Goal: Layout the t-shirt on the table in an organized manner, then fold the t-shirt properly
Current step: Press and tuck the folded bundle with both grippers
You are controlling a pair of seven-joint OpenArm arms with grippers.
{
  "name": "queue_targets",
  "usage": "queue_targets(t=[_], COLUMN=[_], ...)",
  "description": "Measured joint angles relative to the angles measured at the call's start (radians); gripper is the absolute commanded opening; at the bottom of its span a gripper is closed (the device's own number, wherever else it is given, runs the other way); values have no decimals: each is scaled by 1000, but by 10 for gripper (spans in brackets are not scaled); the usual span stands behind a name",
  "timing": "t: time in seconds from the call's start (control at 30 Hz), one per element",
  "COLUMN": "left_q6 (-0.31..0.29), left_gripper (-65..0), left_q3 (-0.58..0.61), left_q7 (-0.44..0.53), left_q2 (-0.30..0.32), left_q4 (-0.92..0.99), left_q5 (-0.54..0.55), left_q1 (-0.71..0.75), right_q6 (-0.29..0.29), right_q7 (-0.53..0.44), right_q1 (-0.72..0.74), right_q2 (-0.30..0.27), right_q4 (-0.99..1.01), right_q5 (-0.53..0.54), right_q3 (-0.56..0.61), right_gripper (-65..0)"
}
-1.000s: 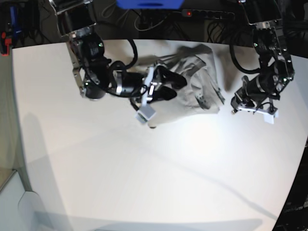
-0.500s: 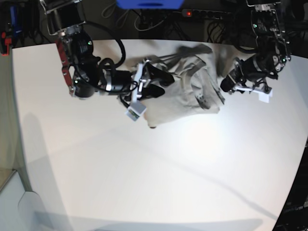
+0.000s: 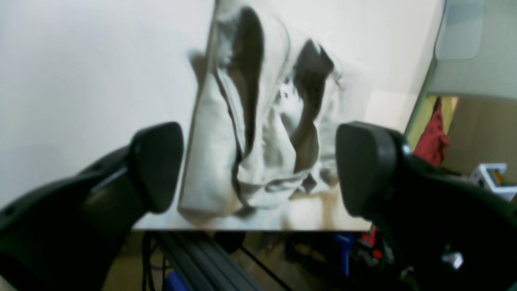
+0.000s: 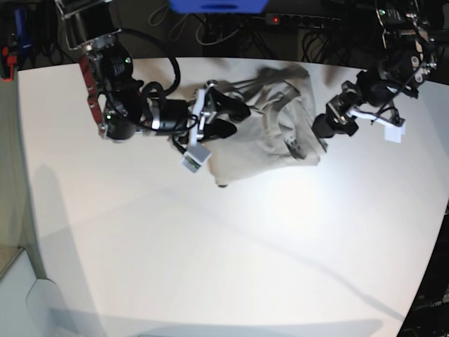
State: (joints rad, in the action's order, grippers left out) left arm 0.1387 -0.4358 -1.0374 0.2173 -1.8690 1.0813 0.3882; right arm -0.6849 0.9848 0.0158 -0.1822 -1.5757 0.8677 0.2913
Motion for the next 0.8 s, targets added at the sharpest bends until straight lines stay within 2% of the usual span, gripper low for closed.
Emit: queue_targets(t=[0.07, 0.13, 0.2, 0.4, 0.6, 0.8], left_q6=[-58, -85, -87, -87, -87, -99], left_gripper=[-70, -70, -70, -70, -70, -86], left_q3=[-4, 7, 8, 51, 155, 261], left_q7=[-8, -16, -10, -28, -9, 26], left_q2=[-30, -41, -40, -61, -60, -54], left_q4=[51, 120, 169, 210, 212, 324], left_q5=[18, 25, 8, -158, -293, -321], left_q1=[-19, -58, -95, -154, -178, -285], right_q6=[0, 0, 0, 0, 0, 0], right_q7=[2, 1, 1, -2, 1, 1], right_q1=[0, 0, 0, -11, -11, -7], right_q2=[-3, -3, -4, -15, -21, -20], right_q4=[0, 0, 0, 0, 0, 0], right_q5=[-2, 2, -3, 1, -3, 1], right_q3=[0, 0, 0, 0, 0, -10], right_gripper=[-344, -344, -344, -344, -344, -344])
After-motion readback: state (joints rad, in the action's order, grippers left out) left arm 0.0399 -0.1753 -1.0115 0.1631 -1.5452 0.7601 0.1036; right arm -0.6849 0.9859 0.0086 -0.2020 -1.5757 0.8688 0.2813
